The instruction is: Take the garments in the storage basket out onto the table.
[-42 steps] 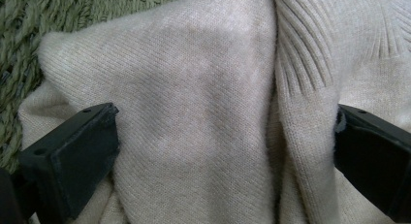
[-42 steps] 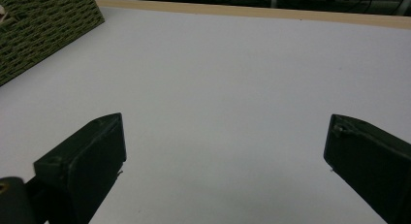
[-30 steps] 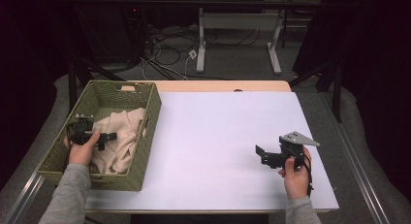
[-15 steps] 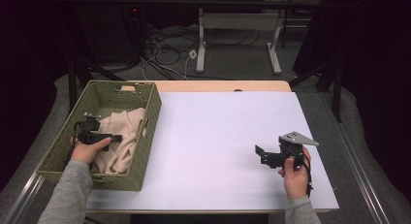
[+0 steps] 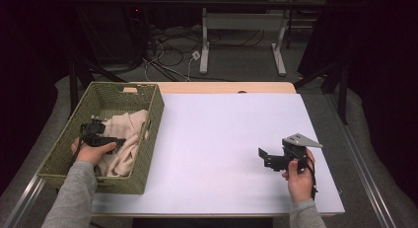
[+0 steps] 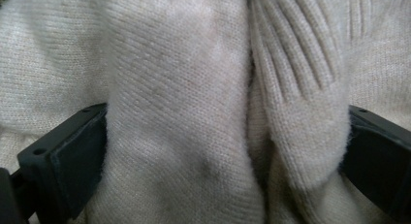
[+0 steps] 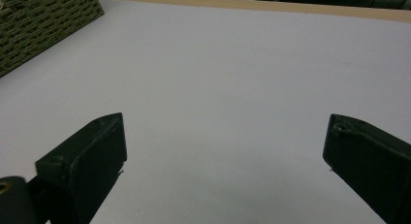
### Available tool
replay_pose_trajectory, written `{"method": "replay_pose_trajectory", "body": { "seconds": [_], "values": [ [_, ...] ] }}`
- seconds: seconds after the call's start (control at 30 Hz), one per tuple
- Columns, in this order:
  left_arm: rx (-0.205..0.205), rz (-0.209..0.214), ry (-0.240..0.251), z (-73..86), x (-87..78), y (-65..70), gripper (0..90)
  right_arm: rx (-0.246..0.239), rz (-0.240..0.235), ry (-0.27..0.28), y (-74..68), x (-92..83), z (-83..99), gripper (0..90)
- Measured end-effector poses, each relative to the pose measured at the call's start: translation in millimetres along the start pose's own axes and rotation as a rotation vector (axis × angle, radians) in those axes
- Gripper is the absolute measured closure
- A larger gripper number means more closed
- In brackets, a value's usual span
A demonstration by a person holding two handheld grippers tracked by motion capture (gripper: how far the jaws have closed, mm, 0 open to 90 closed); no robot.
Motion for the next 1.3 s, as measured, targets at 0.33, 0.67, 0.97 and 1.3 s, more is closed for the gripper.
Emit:
{"method": "replay_pose_trajectory", "body": {
  "seconds": [0.33, 0.67, 0.97, 1.3],
  "values": [
    [0.001, 0.069, 0.003, -0.6, -3.9, 4.9, 30.4, 0.017, 0.002, 0.000, -0.3, 1.6, -0.4, 2.3],
    [-0.009, 0.103, -0.012, -3.5, -6.1, 4.6, 44.5, 0.004, 0.000, -0.018, -1.6, 4.9, 2.3, 2.6],
    [-0.047, 0.104, -0.024, -8.5, -12.5, 4.1, 50.9, -0.002, 0.006, -0.024, -0.6, 6.2, 3.5, 3.3],
    [-0.082, 0.111, 0.046, -18.0, -25.6, 3.8, 60.8, 0.026, 0.020, -0.014, 5.1, 5.1, 3.6, 4.0]
  ]
}}
Point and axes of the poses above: each handheld gripper's, and its own axes: x roughly forward along the jaws, z roughly out of its underside, y roughly to its right, the point moved 7 cm from there along x, roughly forward along the jaws, and after that the axes turned 12 degrees about y, right-handed, at the moved point
